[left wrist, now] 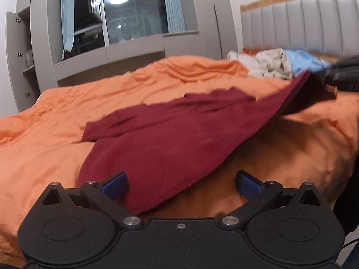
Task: Fold small clothes
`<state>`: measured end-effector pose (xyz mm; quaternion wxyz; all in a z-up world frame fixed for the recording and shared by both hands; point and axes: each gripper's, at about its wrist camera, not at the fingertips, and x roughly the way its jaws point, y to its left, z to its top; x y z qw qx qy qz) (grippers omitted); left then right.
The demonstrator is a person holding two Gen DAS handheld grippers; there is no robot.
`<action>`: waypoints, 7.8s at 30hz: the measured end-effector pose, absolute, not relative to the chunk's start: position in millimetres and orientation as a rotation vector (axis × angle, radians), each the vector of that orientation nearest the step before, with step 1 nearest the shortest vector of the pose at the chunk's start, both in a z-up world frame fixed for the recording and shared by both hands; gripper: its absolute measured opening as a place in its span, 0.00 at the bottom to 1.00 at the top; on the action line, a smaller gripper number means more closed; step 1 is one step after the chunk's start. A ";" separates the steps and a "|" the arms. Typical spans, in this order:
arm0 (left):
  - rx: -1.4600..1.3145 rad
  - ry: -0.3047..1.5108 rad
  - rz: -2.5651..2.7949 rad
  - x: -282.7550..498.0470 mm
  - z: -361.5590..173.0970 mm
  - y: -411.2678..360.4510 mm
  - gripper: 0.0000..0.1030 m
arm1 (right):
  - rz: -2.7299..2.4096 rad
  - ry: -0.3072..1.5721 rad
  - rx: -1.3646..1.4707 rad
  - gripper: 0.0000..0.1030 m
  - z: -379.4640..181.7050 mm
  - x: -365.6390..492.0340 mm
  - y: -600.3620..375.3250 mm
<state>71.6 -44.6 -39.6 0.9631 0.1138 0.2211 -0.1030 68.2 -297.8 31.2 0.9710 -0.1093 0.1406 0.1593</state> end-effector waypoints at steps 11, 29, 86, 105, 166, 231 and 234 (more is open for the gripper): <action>0.124 0.415 0.007 86.9 -25.6 -19.5 0.99 | 0.284 0.242 -0.219 0.07 29.9 60.3 -303.4; 0.217 0.229 -0.018 66.1 23.2 -13.3 0.05 | 0.137 0.013 -0.239 0.05 38.3 24.7 -292.2; -0.007 0.588 -0.074 448.6 0.1 27.4 0.11 | 0.183 0.359 -0.442 0.06 -35.2 415.1 -272.7; -0.125 0.698 -0.030 474.8 -16.8 42.4 0.37 | 0.192 0.449 -0.381 0.13 -42.5 424.6 -280.5; -0.197 0.642 0.144 285.4 11.3 64.1 0.99 | 0.146 0.538 -0.491 1.00 -30.0 260.4 -314.6; -0.507 0.689 0.027 285.7 -26.7 76.4 0.91 | 0.420 0.470 -0.217 1.00 -49.9 273.1 -210.5; -0.511 0.682 0.045 287.7 -28.6 78.5 0.89 | 0.419 0.471 -0.218 1.00 -50.4 272.9 -209.9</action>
